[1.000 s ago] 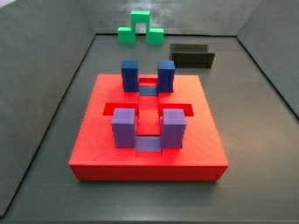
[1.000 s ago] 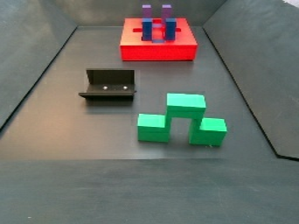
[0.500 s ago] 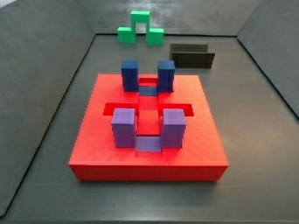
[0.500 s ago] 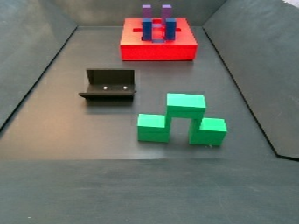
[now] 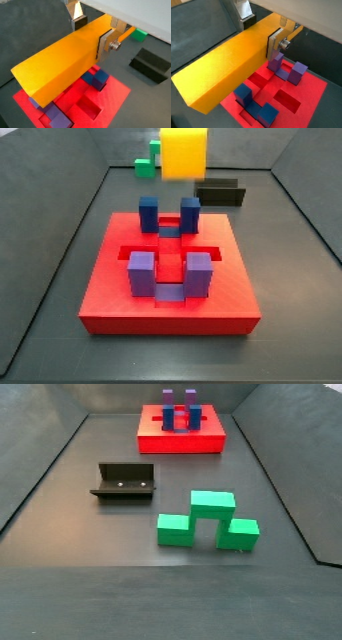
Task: Pick up the yellow object. Move up. Move to above the board. Insert the yellow object.
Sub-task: Insert the yellow object.
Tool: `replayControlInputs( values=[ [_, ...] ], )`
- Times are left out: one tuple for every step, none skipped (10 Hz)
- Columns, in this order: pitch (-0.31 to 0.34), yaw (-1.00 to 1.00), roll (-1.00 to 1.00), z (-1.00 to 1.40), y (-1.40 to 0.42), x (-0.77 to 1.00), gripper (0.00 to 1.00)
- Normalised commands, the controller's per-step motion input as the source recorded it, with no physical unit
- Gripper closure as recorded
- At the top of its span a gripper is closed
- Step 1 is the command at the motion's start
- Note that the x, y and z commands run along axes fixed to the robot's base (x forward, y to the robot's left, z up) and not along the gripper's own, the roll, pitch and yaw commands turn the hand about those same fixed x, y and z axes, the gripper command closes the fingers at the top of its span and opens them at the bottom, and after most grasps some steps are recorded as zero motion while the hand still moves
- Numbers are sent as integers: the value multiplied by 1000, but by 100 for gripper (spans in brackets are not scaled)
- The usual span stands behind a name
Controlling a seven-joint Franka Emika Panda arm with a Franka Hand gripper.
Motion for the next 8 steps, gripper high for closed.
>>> replayControlInputs(
  values=[
    [203, 0, 243, -391, -411, 277, 100],
    [371, 0, 320, -249, -371, 446, 100],
    [373, 20, 290, -260, -251, 409, 100],
    [271, 69, 176, -197, -117, 311, 100],
    [149, 180, 73, -209, 0, 86, 100],
    [41, 377, 36, -140, 0, 0, 100],
    [0, 523, 0, -123, 0, 0, 100],
    [-34, 551, 0, -123, 0, 0, 100]
  ],
)
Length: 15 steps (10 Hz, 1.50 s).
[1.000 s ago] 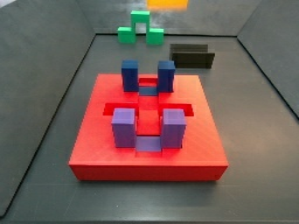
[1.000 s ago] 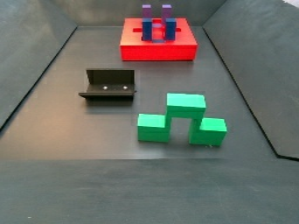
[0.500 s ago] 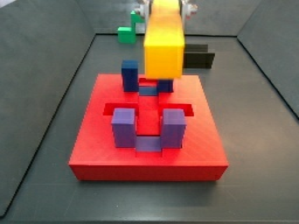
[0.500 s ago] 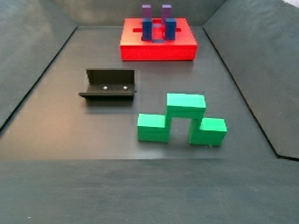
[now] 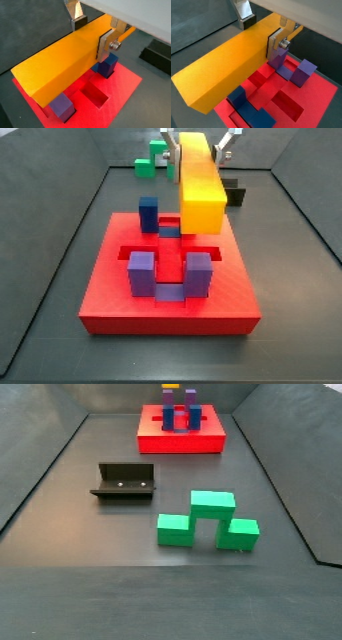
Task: Pick up the yellow object. Move up. Move to above the board. Insert the yellow object.
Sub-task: Insert the yellow object.
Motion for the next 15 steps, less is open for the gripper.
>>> replayControlInputs(
  values=[
    [0, 506, 40, -249, -51, -3, 100],
    [0, 157, 91, -497, -31, -3, 100],
    [0, 0, 90, -446, -20, 0, 100],
    [106, -337, 71, -323, 0, 0, 100],
    [166, -529, 50, -217, 0, 0, 100],
    [180, -589, 40, -91, 0, -14, 100],
    [144, -383, 59, 0, 0, -214, 100],
    [49, -117, 44, 0, -3, -214, 100],
    [0, 0, 29, -40, -3, -234, 100],
    [0, 137, 19, -23, -49, -229, 100],
    [0, 189, 29, 0, -80, -197, 100],
    [0, 223, 50, 0, -109, -143, 100],
    [20, 223, 59, 0, -66, 0, 100],
    [46, 286, 57, -46, -6, 6, 100],
    [120, 146, 90, -89, 0, 69, 100]
  ],
)
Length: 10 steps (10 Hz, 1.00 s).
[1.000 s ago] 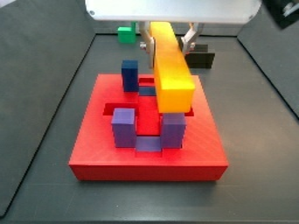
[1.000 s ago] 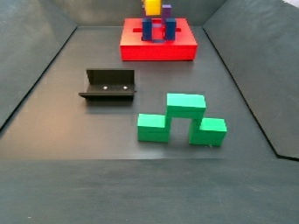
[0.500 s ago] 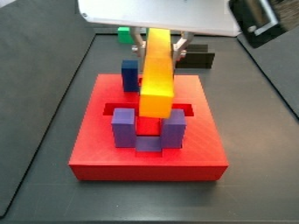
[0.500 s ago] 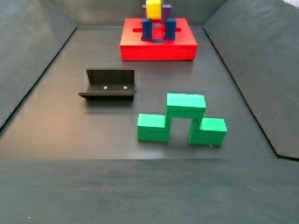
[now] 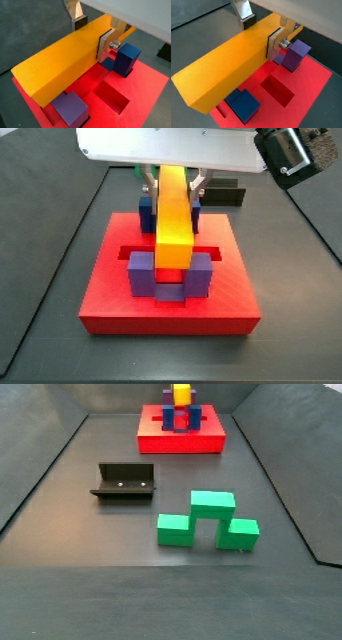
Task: Pick up the yellow object. Move up. Move to above the board. Insert the yellow object.
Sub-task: Insert the yellow object.
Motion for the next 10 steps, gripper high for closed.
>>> replayControlInputs(
  values=[
    [133, 0, 96, -186, 0, 83, 100],
    [7, -46, 100, -474, 0, 0, 100],
    [3, -80, 104, -457, 0, 0, 100],
    [43, -100, 119, -409, 0, 0, 100],
    [89, -6, 107, -194, 0, 0, 100],
    [119, 0, 87, -31, -9, 29, 100],
    [107, 3, 74, 0, -49, 60, 100],
    [36, 0, 21, -46, -40, 89, 100],
    [-110, 0, -17, -186, -34, 6, 100],
    [-187, 0, -49, -180, -34, 54, 100]
  ],
)
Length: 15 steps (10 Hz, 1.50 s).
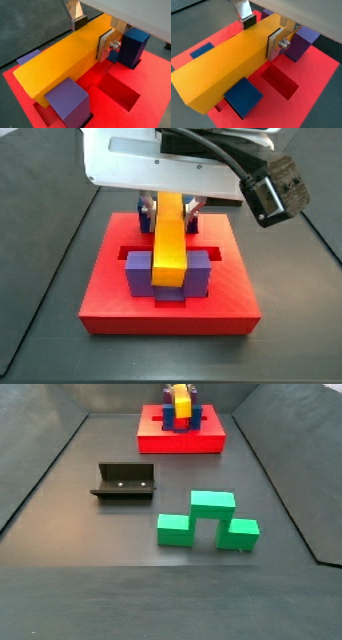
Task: Pick up the yellow object. Move up. Move to above the board. Insert the yellow object.
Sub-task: Insert the yellow object.
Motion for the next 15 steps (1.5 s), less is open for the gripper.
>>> replayControlInputs(
  values=[
    [-150, 0, -26, -171, -80, 163, 100],
    [-141, 0, -9, -217, -77, 166, 100],
    [-147, 0, -40, -203, -3, 146, 100],
    [-169, 0, -61, -191, 0, 51, 100],
    [-164, 0, -67, -203, 0, 46, 100],
    [-176, 0, -44, -240, 0, 14, 100],
    [-189, 0, -1, -280, 0, 0, 100],
    [-174, 0, 0, -280, -3, 0, 100],
    [-153, -17, 0, -209, -166, -89, 100],
    [-166, -71, 0, -131, -243, -146, 100],
    [-124, -80, 10, -91, -289, -69, 100],
    [-99, -97, 0, -134, -100, 0, 100],
    [0, -91, 0, -314, 206, 0, 100],
    [16, -140, 0, -260, 274, 0, 100],
    [41, -100, 0, -97, 274, -114, 100]
  ],
)
